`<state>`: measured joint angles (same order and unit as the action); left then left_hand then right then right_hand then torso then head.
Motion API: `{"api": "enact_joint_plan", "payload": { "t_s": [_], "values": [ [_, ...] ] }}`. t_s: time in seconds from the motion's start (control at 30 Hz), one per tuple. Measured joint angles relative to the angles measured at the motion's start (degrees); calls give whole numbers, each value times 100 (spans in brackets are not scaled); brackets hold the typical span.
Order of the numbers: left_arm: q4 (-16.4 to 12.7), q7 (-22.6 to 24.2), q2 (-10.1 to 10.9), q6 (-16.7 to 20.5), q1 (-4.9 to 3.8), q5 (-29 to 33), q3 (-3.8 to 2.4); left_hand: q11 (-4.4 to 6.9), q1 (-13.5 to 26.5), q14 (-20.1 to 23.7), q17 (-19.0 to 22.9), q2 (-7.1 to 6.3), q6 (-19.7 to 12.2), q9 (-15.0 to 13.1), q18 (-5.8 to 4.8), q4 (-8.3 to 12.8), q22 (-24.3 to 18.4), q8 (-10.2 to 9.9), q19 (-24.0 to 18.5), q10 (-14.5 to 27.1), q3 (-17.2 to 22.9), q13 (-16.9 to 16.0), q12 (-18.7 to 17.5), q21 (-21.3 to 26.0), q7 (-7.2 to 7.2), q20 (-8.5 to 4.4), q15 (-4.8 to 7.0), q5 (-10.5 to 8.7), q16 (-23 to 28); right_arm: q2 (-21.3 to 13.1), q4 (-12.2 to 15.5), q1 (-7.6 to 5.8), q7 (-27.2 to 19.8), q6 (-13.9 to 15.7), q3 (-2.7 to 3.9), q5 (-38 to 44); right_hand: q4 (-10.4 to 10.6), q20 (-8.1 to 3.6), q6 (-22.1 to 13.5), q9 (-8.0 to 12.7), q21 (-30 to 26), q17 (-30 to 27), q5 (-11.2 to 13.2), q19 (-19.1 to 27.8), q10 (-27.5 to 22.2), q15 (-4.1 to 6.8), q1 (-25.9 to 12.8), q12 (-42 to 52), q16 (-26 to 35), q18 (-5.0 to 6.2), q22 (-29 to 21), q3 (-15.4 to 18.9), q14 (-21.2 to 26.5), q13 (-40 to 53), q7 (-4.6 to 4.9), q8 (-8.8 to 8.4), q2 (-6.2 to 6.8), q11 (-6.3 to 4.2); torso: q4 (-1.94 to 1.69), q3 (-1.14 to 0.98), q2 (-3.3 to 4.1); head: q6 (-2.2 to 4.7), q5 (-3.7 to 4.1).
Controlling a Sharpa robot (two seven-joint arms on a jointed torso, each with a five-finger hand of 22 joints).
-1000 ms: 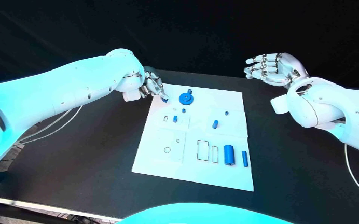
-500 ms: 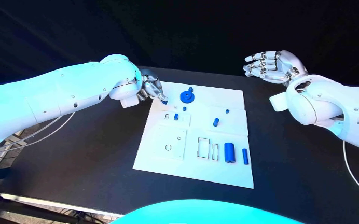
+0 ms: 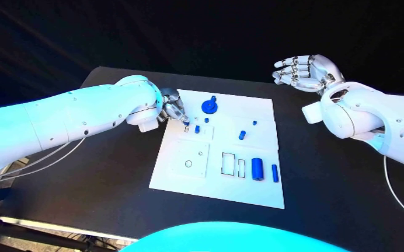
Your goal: Assemble the parts on the task board
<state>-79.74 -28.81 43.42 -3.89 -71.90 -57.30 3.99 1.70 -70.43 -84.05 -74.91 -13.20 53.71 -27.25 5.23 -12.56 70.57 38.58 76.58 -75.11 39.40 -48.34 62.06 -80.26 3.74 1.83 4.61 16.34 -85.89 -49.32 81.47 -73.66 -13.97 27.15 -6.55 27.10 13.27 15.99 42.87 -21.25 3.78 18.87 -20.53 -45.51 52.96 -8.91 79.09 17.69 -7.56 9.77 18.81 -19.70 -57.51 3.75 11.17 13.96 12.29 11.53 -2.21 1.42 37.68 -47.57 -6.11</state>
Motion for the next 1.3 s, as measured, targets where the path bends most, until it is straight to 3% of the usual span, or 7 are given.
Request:
{"api": "enact_joint_plan", "payload": {
  "t_s": [0.3,0.43,1.07,1.13,1.3],
  "values": [
    [-43,-20,-10,-42,19,-276,5,67,94,21,0,-19,-1,0,-1,-46,9,147,0,68,47,347,-250,0,-1,0,21,-3,-34,-9,5,1,-6,-8,0,-3,-10,0,0,12,0,-24,0,0,0,0,0,-23,24,0,-28,10,0,-5,0,-23,0,0,-1,-3,2,-28,5],
    [-45,-30,-20,-89,20,-402,5,68,121,1,0,0,-1,0,0,-47,9,219,0,69,47,223,-182,0,-1,0,41,-4,-34,-13,8,1,-12,-24,0,-5,-24,21,0,15,0,-39,-24,21,0,0,-30,-23,24,0,-57,24,0,-5,0,-23,31,0,-2,-3,2,-40,2],
    [13,-80,-120,-479,22,-772,11,66,169,1,0,-49,-21,-1,0,-62,8,265,20,70,64,223,-182,0,-22,-21,40,-8,-34,-24,18,1,-30,-62,0,-21,-24,21,0,21,0,-51,-54,21,-20,0,-54,-23,52,0,-74,24,-1,-4,0,-23,7,20,-1,0,2,-85,27],
    [24,-82,-136,-499,22,-784,13,66,202,1,0,-81,-22,-1,0,201,8,274,20,70,326,223,-182,0,-22,-21,40,-16,-34,-24,19,1,-31,-63,0,-22,-24,21,0,21,0,-51,-55,21,-20,0,-54,-23,54,0,-75,24,0,-4,0,-23,7,20,0,1,2,-86,32],
    [36,-89,-163,-518,24,-822,23,65,202,1,0,-81,-21,-1,0,202,17,275,20,70,327,203,-182,0,-22,-21,40,14,-34,-20,19,1,-33,-65,0,-24,-23,21,0,21,0,-51,-55,20,-20,0,-53,-23,54,0,-75,24,0,-4,0,-23,7,20,3,1,2,-88,35]
  ]
}}
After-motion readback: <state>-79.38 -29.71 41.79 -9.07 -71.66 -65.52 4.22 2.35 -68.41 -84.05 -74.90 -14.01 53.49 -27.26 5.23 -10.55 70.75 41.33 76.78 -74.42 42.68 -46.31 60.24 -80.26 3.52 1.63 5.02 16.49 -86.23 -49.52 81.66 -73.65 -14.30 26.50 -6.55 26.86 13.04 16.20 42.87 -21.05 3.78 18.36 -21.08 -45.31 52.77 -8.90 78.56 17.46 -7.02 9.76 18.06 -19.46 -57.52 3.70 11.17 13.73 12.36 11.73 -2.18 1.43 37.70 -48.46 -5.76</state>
